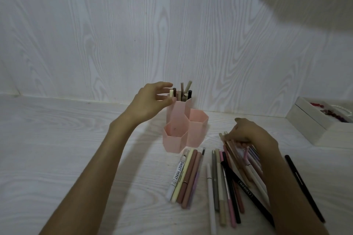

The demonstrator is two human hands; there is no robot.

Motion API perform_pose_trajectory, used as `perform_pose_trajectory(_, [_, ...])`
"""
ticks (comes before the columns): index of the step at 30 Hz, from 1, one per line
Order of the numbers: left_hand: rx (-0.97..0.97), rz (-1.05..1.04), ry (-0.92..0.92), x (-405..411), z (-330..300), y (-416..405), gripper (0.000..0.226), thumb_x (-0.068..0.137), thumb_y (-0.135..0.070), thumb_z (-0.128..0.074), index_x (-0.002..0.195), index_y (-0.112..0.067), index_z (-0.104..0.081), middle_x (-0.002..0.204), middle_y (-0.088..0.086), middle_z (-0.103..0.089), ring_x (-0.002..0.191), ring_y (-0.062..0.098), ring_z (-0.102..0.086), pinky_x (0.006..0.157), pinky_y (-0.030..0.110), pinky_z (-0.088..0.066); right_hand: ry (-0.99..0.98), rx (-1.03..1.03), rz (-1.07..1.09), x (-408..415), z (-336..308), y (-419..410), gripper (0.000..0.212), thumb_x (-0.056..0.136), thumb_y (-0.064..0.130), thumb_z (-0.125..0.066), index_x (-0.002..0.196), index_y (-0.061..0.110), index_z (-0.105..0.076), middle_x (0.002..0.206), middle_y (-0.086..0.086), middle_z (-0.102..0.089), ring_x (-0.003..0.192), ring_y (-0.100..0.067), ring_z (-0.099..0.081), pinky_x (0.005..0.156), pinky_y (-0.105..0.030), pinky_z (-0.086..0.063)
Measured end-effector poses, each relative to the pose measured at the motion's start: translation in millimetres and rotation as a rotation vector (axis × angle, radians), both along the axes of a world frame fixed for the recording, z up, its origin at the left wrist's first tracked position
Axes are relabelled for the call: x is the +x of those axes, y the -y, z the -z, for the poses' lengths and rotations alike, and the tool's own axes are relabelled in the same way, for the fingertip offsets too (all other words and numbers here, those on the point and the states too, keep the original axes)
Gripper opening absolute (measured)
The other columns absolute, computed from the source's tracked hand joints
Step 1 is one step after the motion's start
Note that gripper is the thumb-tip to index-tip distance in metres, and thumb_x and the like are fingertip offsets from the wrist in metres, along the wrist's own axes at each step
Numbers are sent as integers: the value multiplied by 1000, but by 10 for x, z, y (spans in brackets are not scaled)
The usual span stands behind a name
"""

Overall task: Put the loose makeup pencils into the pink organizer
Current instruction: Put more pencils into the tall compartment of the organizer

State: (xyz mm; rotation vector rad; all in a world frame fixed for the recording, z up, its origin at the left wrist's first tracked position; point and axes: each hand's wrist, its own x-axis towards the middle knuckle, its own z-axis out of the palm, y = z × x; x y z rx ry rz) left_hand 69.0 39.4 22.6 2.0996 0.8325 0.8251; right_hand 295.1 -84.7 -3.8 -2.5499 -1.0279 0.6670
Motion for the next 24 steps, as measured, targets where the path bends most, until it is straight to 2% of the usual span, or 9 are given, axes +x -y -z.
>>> perform_pose_trajectory(3, [-34,-30,65,73,55,20,48,86,-25,-69,132,-18,-55,128,3,-63,111,17,-63,99,41,-50,-38,28,7,19,-112,35,44,79,26,-74,109,-4,-62,58,-8,-57,44,-14,-47,46,-23,-39])
perform_pose_trajectory(5, [6,-88,64,83,62,24,50,84,-35,-70,129,-20,-56,123,-5,-63,105,11,-63,95,34,-49,-67,114,10,14,-251,73,27,83,25,-70,88,-1,-68,60,-7,-60,48,-14,-52,49,-21,-42])
perform_pose_trajectory(6, [41,-146,60,66,46,31,47,83,-42,-68,125,-22,-59,117,-10,-63,101,8,-62,91,30,-49,-67,208,14,8,-335,101,25,84,25,-69,85,0,-68,64,-7,-63,54,-15,-57,53,-22,-47])
perform_pose_trajectory(9, [64,-242,31,-62,-52,57,24,87,-49,-60,96,-27,-64,96,-13,-68,85,7,-66,78,30,-52,-4,640,11,-79,-593,199,20,87,24,-65,96,6,-70,75,-4,-69,68,-13,-66,63,-23,-53])
perform_pose_trajectory(12, [-31,-84,-198,-202,-105,125,18,89,-41,-62,78,-26,-66,82,-9,-73,67,0,-68,56,19,-50,-37,1127,-60,-305,-795,232,20,91,20,-60,106,10,-68,79,4,-68,67,0,-66,57,-12,-53])
perform_pose_trajectory(15, [-97,9,-414,-243,-14,212,17,85,-35,-69,71,-24,-71,69,-11,-73,58,-3,-68,47,13,-43,-83,1457,-113,-562,-818,140,16,93,16,-56,106,12,-65,91,-3,-69,83,-4,-69,65,-12,-54])
perform_pose_trajectory(18, [-142,72,-539,-167,128,272,14,83,-31,-71,75,-22,-76,71,-12,-75,59,-5,-68,49,13,-44,-120,1536,-134,-741,-687,-2,16,93,13,-57,108,11,-63,100,-6,-69,93,-8,-69,72,-17,-56])
perform_pose_trajectory(20, [-187,121,-584,-109,202,293,15,84,-32,-69,81,-20,-78,75,-11,-75,59,-6,-67,50,12,-44,-109,1506,-167,-772,-571,-90,18,93,14,-57,110,13,-61,97,1,-69,94,-5,-68,76,-18,-56])
perform_pose_trajectory(24, [-236,148,-631,-67,311,317,32,78,-52,-69,82,-22,-77,69,-16,-74,59,-7,-68,49,12,-44,44,1375,-232,-765,-354,-217,27,94,20,-55,120,20,-47,90,20,-67,92,2,-66,80,-15,-53])
